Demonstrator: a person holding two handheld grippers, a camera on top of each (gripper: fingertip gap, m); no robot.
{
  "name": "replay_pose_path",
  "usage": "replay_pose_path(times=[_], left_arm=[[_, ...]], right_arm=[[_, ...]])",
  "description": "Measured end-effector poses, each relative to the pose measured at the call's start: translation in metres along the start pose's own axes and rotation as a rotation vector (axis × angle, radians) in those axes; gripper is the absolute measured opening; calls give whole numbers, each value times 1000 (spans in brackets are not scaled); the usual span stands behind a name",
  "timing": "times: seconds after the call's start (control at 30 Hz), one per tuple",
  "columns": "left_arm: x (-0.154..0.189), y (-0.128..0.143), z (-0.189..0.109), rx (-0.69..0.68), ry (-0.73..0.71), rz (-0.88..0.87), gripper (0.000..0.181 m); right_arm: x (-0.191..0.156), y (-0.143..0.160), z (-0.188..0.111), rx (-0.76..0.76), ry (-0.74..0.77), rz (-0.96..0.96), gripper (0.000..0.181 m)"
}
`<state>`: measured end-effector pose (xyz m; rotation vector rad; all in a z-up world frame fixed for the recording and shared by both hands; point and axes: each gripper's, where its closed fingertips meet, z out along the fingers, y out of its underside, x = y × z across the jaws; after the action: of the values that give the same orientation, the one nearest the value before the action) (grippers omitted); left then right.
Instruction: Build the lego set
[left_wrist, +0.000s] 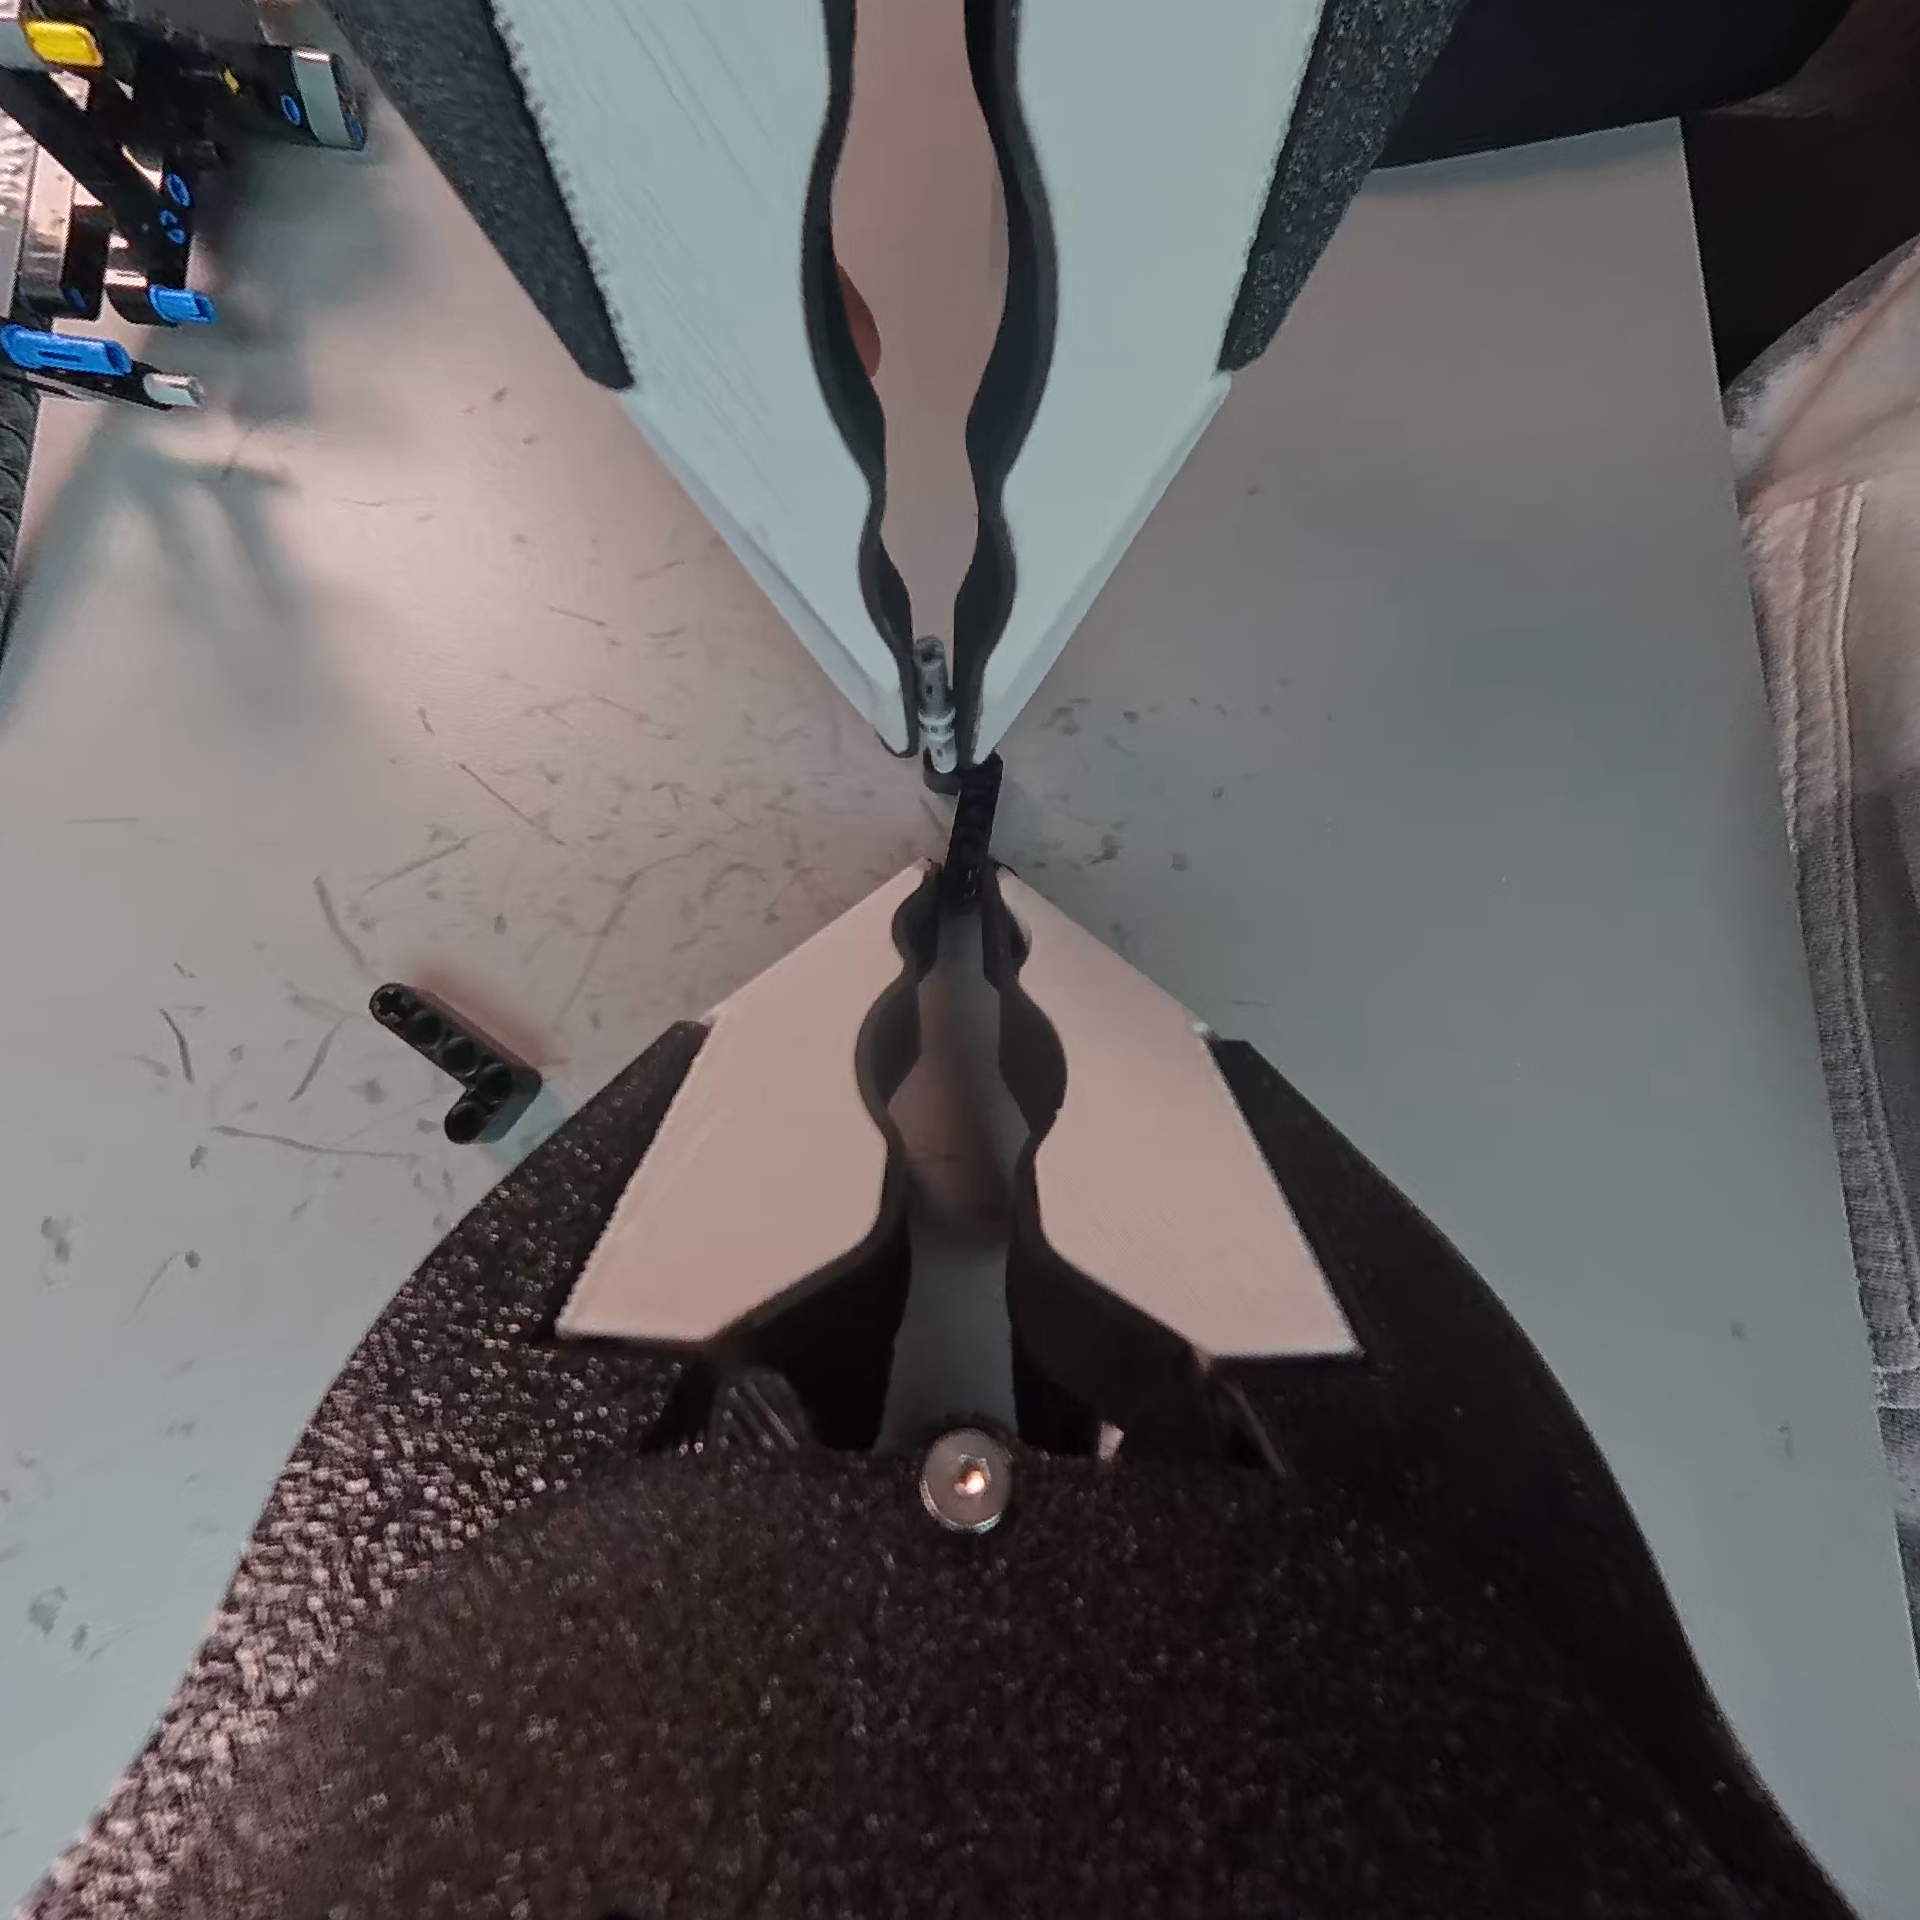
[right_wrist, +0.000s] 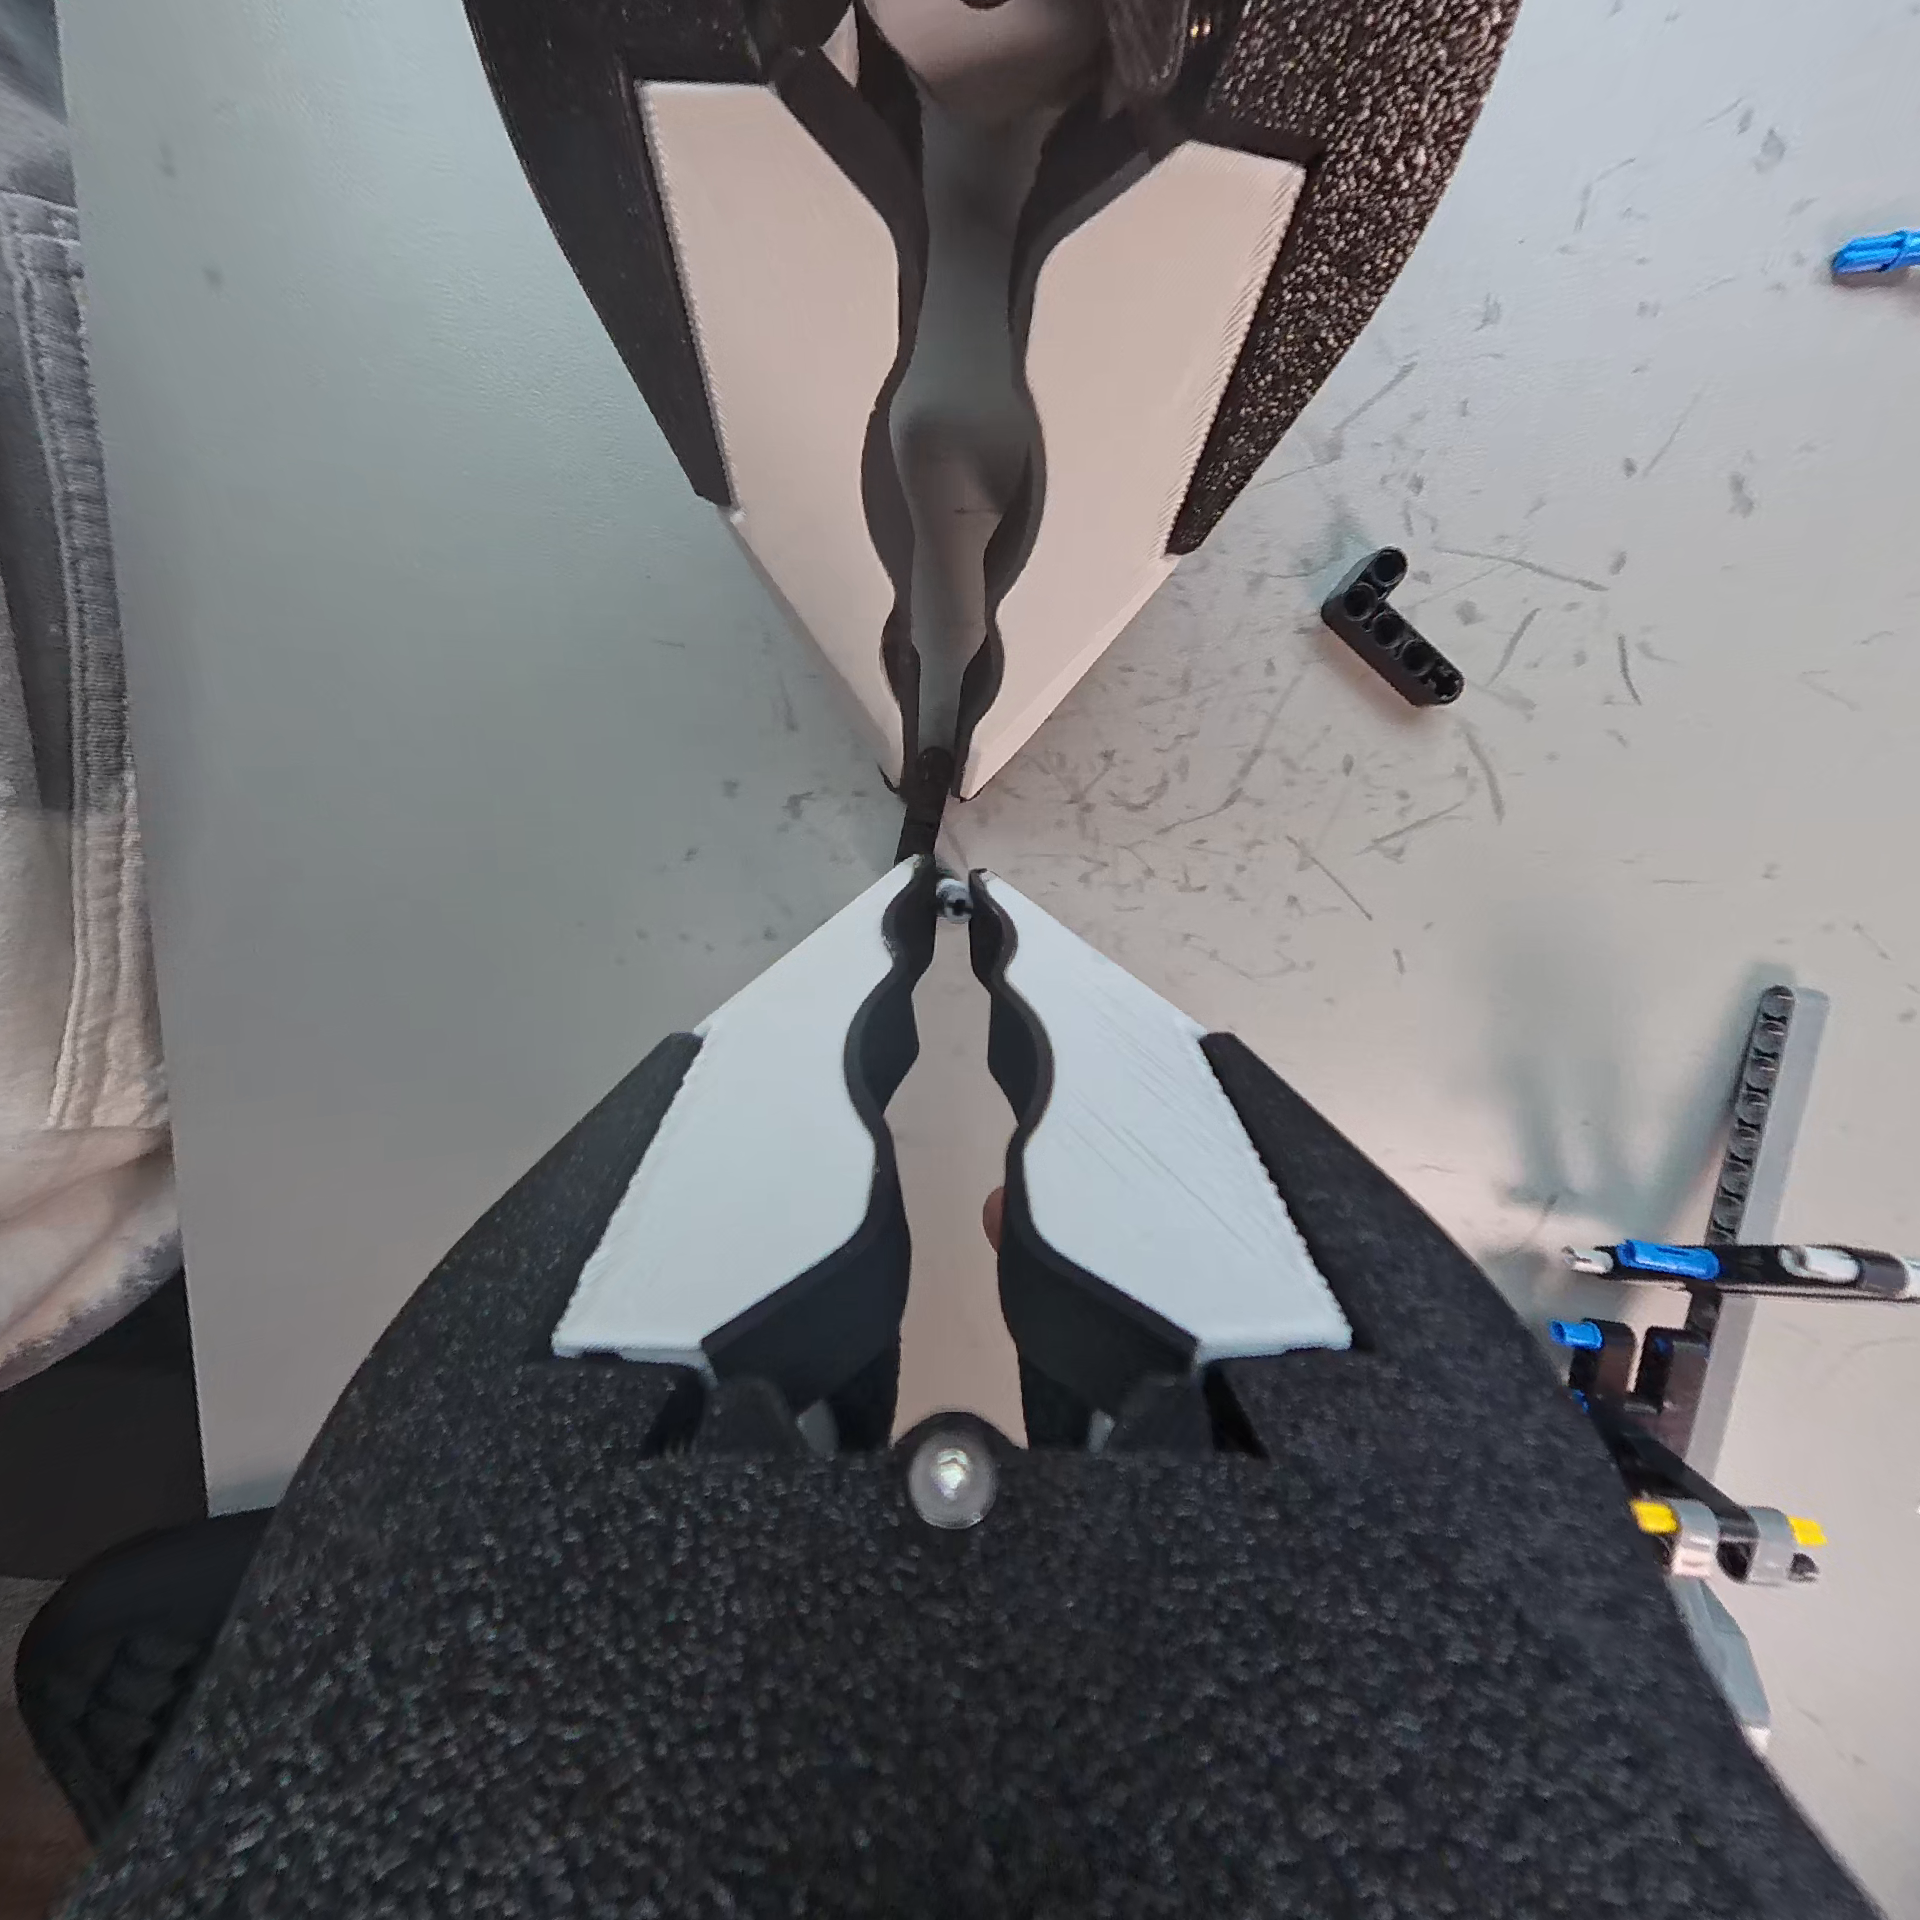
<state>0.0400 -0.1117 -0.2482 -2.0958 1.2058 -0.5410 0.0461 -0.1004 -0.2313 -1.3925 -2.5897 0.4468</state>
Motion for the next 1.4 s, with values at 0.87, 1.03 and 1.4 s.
replay_pose_path(times=[0.87, 1.03, 1.4], left_arm=[[2, -54, -38, 356, 73, -103, 12], [10, -42, -29, 261, 80, -38, 6], [16, -31, -22, 182, 93, -1, 6]], right_arm=[[3, -49, -62, 1045, -91, 432, 7], [-9, -37, -46, 768, 9, 188, 7], [-16, -31, -34, 368, 112, -153, 8]])
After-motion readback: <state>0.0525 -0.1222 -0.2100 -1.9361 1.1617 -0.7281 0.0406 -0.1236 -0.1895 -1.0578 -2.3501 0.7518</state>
